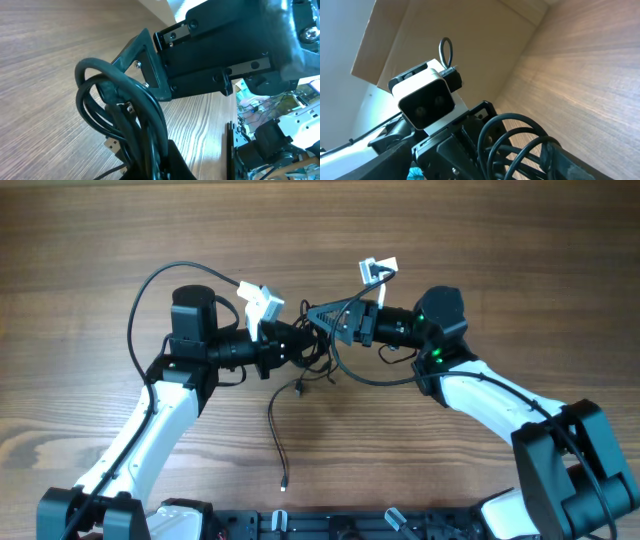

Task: Untangle cables

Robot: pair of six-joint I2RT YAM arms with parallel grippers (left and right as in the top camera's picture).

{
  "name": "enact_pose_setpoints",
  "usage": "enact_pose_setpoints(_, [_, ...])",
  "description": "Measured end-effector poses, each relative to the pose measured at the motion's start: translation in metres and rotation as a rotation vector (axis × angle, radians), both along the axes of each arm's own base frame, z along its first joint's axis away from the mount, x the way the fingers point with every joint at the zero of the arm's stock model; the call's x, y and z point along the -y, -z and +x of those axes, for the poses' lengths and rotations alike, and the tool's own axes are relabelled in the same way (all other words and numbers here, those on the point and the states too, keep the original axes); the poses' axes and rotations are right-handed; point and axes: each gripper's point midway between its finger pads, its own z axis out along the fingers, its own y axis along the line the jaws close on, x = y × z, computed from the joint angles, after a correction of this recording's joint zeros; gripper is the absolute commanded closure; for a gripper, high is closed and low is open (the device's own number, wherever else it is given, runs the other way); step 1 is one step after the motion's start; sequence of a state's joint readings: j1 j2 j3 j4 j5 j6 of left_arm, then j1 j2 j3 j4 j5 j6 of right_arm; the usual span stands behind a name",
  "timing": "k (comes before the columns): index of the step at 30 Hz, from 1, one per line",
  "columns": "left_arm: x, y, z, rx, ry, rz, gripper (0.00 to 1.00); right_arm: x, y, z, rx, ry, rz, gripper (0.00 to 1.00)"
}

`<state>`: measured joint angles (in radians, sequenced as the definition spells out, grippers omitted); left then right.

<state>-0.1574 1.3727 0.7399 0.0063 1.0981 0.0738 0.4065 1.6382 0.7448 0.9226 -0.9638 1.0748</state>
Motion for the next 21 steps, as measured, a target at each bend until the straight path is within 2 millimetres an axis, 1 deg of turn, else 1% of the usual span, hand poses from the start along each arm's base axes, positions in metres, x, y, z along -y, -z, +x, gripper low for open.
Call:
enact_pose_setpoints(2, [0.0,0.001,0.0,-0.004,0.0,0.001,0.96,-0.001,0.0,-0.002,-0.007,-0.008,0.001,0.21])
enact_pose_setpoints(6, [0.0,0.004,-0.003,-0.006,0.011,0.009,0.96,-0.003,0.0,-0.014,-0.005,-0.077,-0.001,0.22])
enact_pose_setpoints(8, [-0.001,0.006,-0.005,-0.009,0.015,0.014,0.96,-0.004,0.0,-0.021,-0.003,-0.122,-0.002,0.2])
enact_pose_setpoints(9, [-0.001,0.007,-0.006,-0.011,0.019,0.016,0.96,-0.004,0.0,-0.024,-0.002,-0.142,-0.002,0.18])
enact_pose_setpoints(11, [0.0,0.007,-0.008,-0.01,0.024,0.014,0.96,-0.005,-0.001,-0.028,0.002,-0.162,-0.002,0.17])
enact_pose_setpoints(18, [0.001,0.008,-0.011,-0.021,0.037,0.007,0.96,-0.006,-0.001,-0.028,0.008,-0.162,-0.002,0.14])
enact_pose_setpoints(21, [0.002,0.009,-0.013,-0.037,0.041,0.009,0.96,-0.008,-0.001,-0.025,-0.033,-0.136,0.004,0.11])
